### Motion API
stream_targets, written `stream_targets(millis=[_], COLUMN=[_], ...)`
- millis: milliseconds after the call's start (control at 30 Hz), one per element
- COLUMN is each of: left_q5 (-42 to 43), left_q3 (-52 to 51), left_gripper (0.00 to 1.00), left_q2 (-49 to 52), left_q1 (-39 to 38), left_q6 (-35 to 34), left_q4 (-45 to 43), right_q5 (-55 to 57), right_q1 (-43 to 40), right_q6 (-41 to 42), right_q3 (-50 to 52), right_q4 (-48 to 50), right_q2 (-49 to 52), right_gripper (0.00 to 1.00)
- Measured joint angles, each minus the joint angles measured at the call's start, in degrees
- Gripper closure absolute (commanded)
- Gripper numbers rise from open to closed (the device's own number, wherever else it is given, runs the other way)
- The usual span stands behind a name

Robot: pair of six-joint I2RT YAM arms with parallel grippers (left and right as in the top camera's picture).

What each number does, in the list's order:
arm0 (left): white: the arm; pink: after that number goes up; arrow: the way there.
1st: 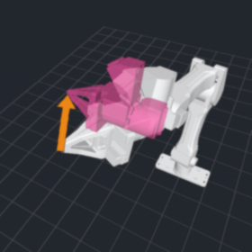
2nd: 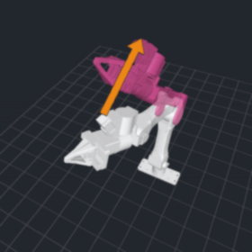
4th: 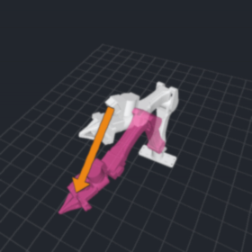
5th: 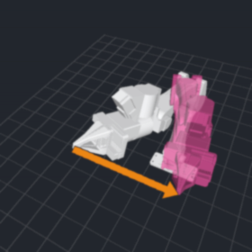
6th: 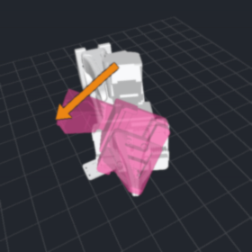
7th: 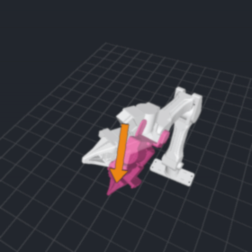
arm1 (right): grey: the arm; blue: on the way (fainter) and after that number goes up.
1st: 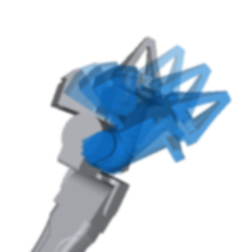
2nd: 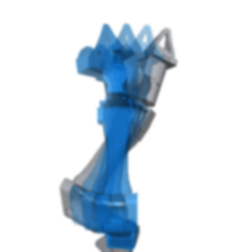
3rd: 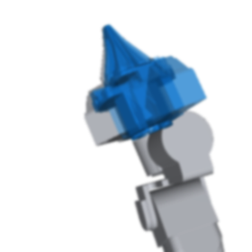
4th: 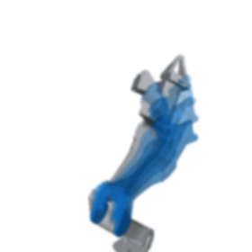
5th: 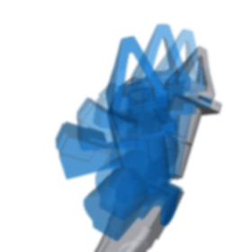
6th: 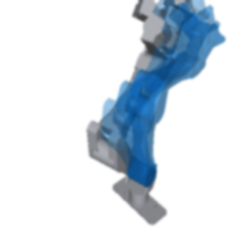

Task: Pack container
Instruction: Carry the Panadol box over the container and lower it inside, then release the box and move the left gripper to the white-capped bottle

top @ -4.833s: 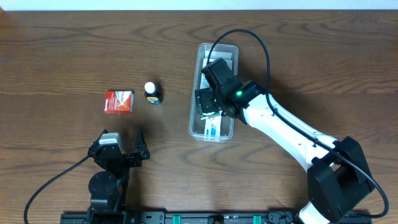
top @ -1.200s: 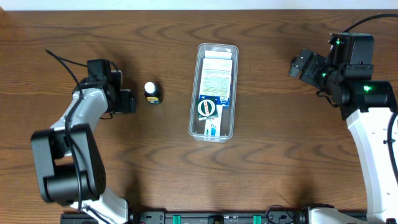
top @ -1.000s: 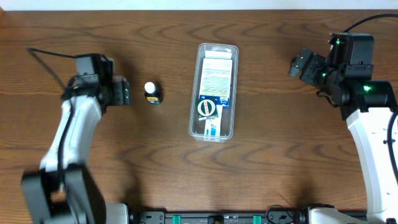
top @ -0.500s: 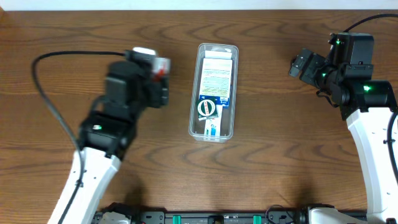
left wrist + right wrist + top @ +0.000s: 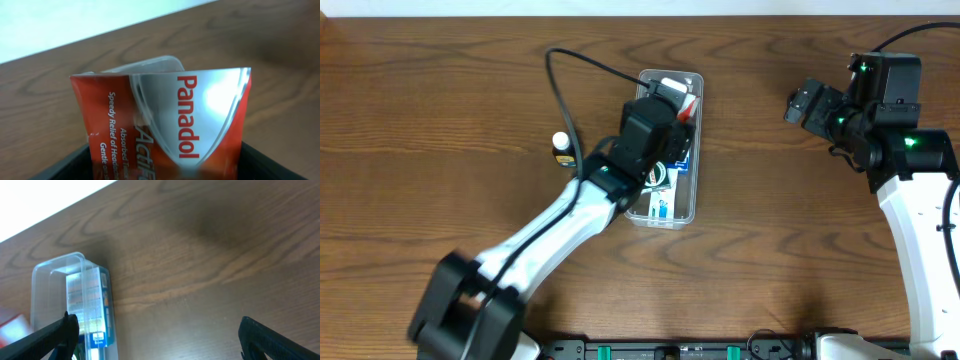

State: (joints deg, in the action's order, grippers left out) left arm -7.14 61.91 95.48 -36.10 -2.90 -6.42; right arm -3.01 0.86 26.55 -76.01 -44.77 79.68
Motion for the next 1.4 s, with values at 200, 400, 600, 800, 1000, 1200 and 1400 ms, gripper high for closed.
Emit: stream_targets(millis=[200,400,600,800,1000,1200,1400], left_q5=[-3.0,-5.1,-8.8,-10.1,-11.2,-10.9,-4.6], left_q3=[0.0,0.0,0.0,0.0,0.3,1.0,1.0], left_gripper=[0.2,0.02,0.02,0.02,0.02,0.02,0.02], left_q2=[6.7,7.3,6.6,-0.4,-12.9,-18.5,-14.8], left_q1=[0.0,0.1,0.4,0.4,1.2,9.4,19.4], left_q6=[-0.1,-0.3,-0.3,-0.3,0.0,-3.8,-7.3], left_q4=[-5.5,-9.0,-8.3,-0.7,12.2,28.9,33.6], right_q5=[0.0,0.0,0.0,0.0,0.0,0.0,0.0], right_q1=[0.0,0.0,0.0,0.0,0.0,0.0,0.0], right_q6=[0.0,0.0,0.0,0.0,0.0,0.0,0.0], right_q3=[0.0,0.0,0.0,0.0,0.0,0.0,0.0], right_q4=[0.0,0.0,0.0,0.0,0.0,0.0,0.0], right_q2=[0.0,0.0,0.0,0.0,0.0,0.0,0.0], right_gripper=[0.01,0.01,0.01,0.01,0.01,0.01,0.01])
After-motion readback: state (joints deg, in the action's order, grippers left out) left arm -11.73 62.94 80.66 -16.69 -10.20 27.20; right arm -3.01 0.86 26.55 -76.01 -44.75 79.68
